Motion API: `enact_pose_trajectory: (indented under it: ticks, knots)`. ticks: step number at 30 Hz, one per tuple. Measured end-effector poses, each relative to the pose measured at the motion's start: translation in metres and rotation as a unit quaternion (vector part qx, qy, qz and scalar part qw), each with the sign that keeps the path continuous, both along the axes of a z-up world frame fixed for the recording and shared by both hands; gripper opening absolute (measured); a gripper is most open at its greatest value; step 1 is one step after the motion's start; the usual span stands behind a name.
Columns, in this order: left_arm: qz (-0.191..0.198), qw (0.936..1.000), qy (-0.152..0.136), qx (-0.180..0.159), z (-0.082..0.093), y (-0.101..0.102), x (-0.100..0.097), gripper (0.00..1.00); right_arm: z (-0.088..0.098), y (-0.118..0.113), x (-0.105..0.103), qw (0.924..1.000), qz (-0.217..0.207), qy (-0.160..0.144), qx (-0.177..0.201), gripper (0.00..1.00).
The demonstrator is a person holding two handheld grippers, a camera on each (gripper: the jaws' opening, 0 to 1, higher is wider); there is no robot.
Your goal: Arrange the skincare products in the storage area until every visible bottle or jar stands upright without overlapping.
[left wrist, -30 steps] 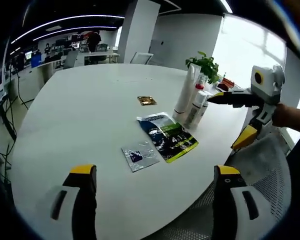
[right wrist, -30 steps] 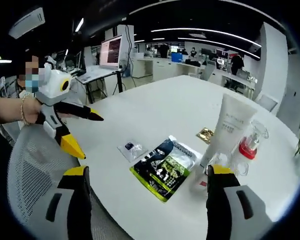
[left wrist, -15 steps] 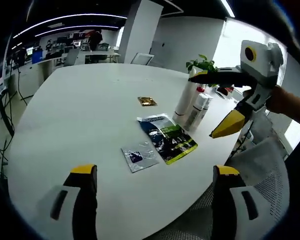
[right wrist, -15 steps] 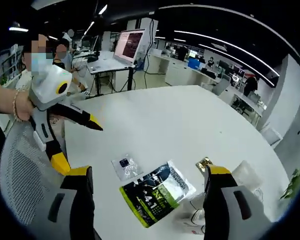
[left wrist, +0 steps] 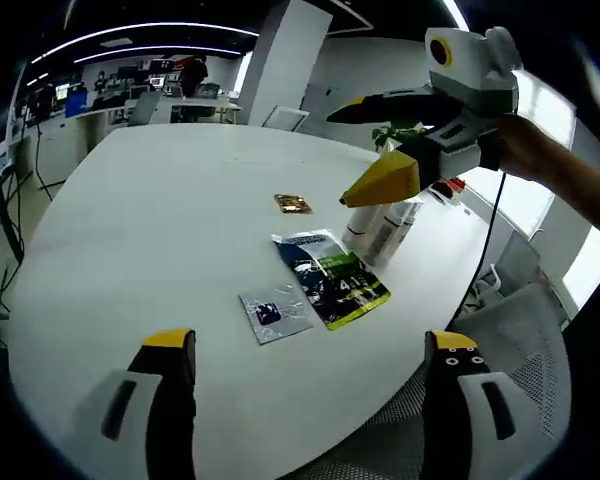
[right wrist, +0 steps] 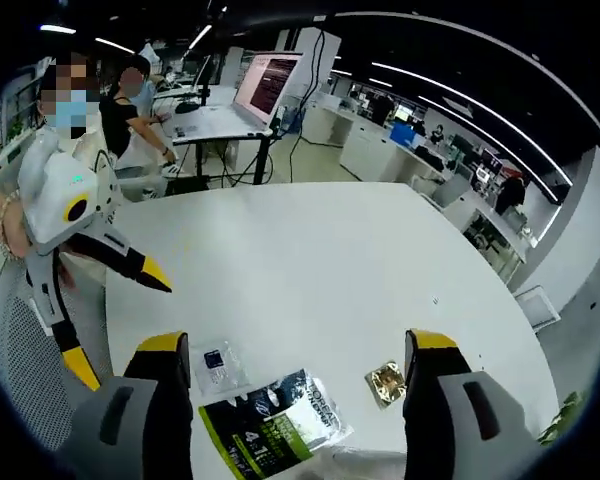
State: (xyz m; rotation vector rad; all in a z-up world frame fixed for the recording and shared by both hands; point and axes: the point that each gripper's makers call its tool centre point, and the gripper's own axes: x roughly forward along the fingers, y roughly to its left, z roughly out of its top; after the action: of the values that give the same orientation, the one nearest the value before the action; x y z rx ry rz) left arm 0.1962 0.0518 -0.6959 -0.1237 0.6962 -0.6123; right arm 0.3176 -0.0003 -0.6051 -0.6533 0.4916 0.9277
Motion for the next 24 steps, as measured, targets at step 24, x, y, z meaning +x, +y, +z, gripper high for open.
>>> enact_pose_trajectory:
  ticks: [24]
  knots:
    - [0.005, 0.9996, 0.023, -0.017, -0.007, 0.003, 0.001, 0.92, -0.027, -0.019, 0.106, 0.9797, 0.005, 0.103, -0.172, 0.73]
